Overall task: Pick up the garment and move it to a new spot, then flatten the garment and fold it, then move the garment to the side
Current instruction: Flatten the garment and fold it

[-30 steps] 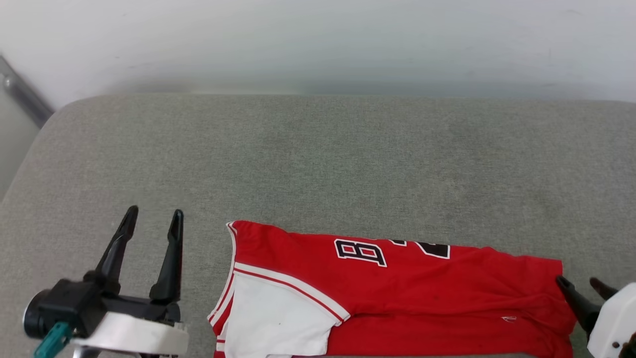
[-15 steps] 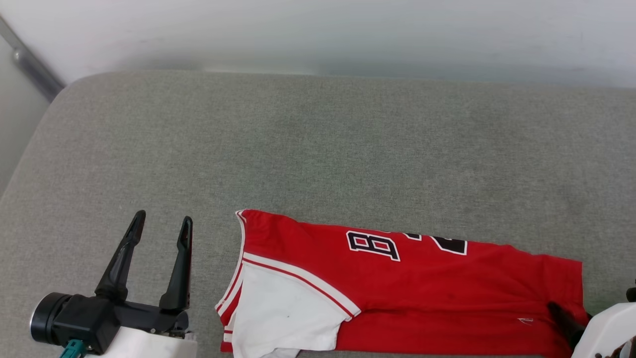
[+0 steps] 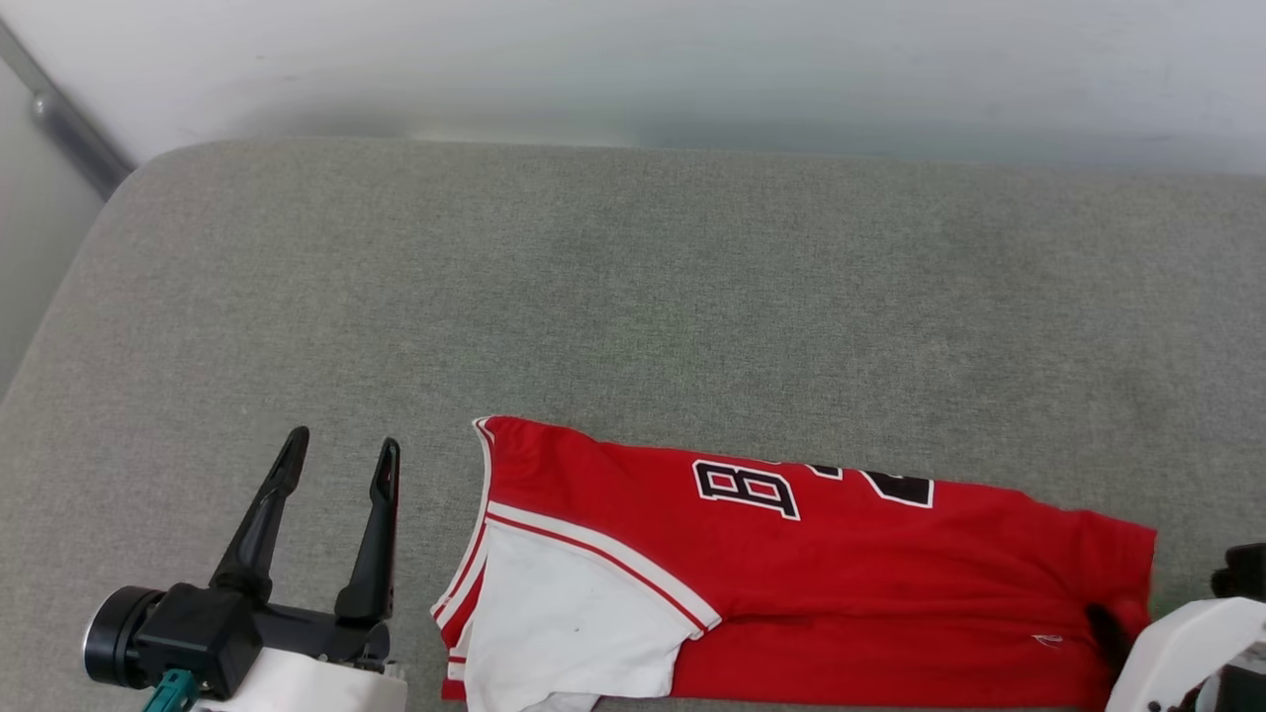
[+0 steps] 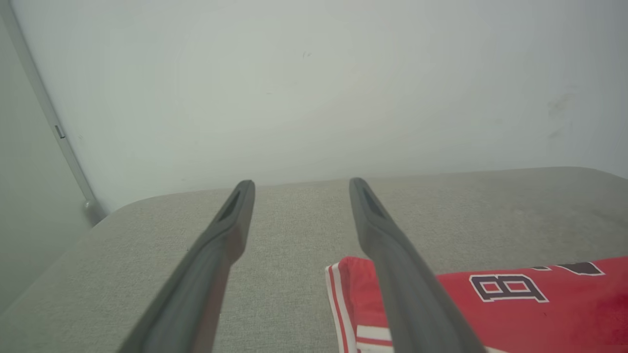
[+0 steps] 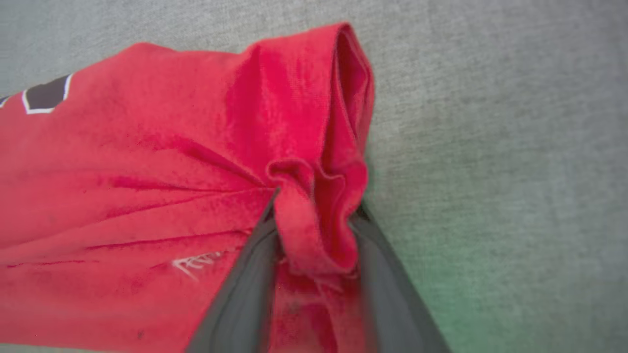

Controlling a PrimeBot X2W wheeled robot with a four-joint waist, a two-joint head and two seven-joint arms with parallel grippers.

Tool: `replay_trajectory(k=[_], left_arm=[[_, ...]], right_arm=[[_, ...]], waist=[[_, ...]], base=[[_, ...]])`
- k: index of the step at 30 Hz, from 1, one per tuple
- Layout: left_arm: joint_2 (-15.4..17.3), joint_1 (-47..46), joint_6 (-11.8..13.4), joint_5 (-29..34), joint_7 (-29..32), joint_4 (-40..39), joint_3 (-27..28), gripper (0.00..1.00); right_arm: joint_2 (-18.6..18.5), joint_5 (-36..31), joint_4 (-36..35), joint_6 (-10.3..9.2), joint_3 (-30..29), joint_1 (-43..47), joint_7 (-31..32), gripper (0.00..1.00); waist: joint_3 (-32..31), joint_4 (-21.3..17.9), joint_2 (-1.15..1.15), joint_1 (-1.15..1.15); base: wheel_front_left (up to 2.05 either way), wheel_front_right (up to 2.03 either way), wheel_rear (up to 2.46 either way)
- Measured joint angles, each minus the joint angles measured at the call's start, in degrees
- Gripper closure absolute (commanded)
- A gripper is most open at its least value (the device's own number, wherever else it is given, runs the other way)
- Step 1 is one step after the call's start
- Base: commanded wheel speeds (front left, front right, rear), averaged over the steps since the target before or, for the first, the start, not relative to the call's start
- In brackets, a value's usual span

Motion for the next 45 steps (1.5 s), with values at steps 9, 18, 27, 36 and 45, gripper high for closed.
replay_trajectory(k=[9,18,27,36,45], left_arm=[[0.02,0.57,-0.07,-0.30,0.00,0.71,-0.45,0.00],[0.11,0.65,-0.07,-0.45,0.00,0.91,-0.82,0.00],[-0.42,1.36,-0.07,-0.45,0.00,1.38,-0.97,0.00],[-0.71,2.24,-0.07,-0.54,0.00,1.58,-0.89,0.00],[-0.86,2.61,-0.07,-0.88,0.00,1.71,-1.20,0.00]], right_arm=[[-1.58,-2.01,-0.36,0.32,-1.69,-0.08,-2.83,1.00],[-7.20,-4.55,-1.34,0.27,-8.28,-0.14,-2.75,1.00],[-6.79,-2.76,-12.16,0.25,-3.74,3.24,2.78,1.00],[-1.00,0.00,-22.58,0.25,5.39,5.87,9.98,1.00],[4.33,3.93,-22.72,0.25,14.48,3.16,11.79,1.00]], waist=[[-1.23,-1.40,0.00,0.00],[-1.92,-2.40,0.00,0.00],[-3.70,-2.97,0.00,0.01],[-5.83,-2.22,0.00,0.00],[-6.44,-0.25,0.00,0.00]], base=[[0.00,0.00,0.00],[0.00,0.00,0.00],[0.00,0.00,0.00],[0.00,0.00,0.00],[0.00,0.00,0.00]])
